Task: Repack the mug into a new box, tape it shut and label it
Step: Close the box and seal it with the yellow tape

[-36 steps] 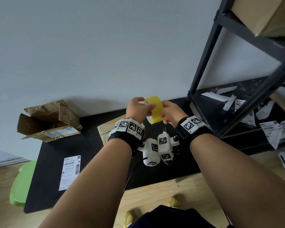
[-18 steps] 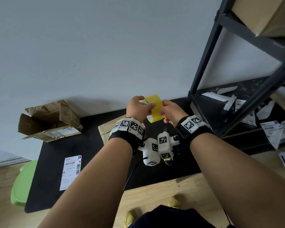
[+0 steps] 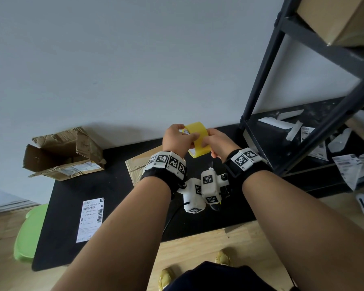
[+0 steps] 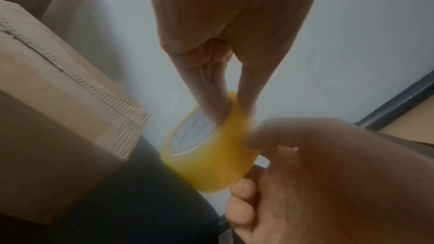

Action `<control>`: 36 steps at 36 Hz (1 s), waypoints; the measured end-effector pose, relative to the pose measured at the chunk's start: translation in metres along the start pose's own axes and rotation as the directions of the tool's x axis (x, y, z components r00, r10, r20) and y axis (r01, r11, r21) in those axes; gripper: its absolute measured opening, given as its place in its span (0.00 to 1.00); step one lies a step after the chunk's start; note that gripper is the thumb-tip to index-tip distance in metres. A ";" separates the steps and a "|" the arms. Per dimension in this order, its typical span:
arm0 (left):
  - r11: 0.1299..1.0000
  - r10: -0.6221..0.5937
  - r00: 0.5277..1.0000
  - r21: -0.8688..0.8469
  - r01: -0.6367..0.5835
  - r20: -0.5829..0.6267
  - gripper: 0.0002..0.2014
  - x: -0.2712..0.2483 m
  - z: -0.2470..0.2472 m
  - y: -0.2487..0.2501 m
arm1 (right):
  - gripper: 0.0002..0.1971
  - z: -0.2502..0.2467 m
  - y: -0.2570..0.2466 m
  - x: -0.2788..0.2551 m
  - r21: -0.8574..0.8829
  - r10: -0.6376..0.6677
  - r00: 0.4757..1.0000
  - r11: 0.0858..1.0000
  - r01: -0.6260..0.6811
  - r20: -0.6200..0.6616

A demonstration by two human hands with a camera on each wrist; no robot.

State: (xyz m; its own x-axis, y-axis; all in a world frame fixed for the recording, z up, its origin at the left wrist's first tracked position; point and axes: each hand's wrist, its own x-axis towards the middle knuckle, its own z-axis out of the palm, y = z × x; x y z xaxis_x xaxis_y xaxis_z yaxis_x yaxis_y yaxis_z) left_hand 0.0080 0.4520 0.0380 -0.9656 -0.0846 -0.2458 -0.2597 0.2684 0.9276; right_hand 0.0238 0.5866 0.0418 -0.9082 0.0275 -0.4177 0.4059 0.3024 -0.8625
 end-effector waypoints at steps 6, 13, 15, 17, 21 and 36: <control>1.000 -0.024 1.000 -0.019 0.024 -0.006 0.30 0.000 -0.001 -0.001 | 0.19 0.000 0.005 -0.002 -0.095 -0.075 0.997 0.993 0.076 0.009; 0.992 -0.071 0.997 -0.104 0.067 -0.030 0.31 0.001 -0.007 -0.003 | 0.19 -0.008 0.007 -0.001 -0.175 -0.079 0.993 0.980 0.094 0.087; 0.992 -0.064 0.998 -0.106 0.061 -0.025 0.30 0.000 -0.008 -0.004 | 0.16 -0.009 0.007 -0.001 -0.183 -0.085 0.992 0.978 0.100 0.091; 0.997 -0.041 0.999 -0.059 0.040 -0.020 0.27 -0.002 -0.008 -0.003 | 0.15 -0.008 0.007 0.000 -0.160 -0.091 0.993 0.982 0.103 0.079; 0.979 0.094 0.995 0.187 -0.085 -0.038 0.17 -0.007 -0.011 0.004 | 0.12 -0.004 0.010 0.004 -0.107 -0.071 0.995 0.991 0.078 0.068; 0.654 0.373 0.924 0.683 -0.325 0.083 0.13 -0.014 -0.003 -0.001 | 0.09 -0.003 0.014 0.007 -0.031 -0.053 0.998 0.998 0.054 0.040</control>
State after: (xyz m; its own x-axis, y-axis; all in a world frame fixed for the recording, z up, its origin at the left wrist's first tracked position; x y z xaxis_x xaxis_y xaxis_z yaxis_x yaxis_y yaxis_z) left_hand 0.0221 0.4497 0.0416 -0.9902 0.1016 0.0954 0.1357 0.8583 0.4949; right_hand 0.0231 0.5939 0.0272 -0.9236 -0.0264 -0.3825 0.3527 0.3328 -0.8745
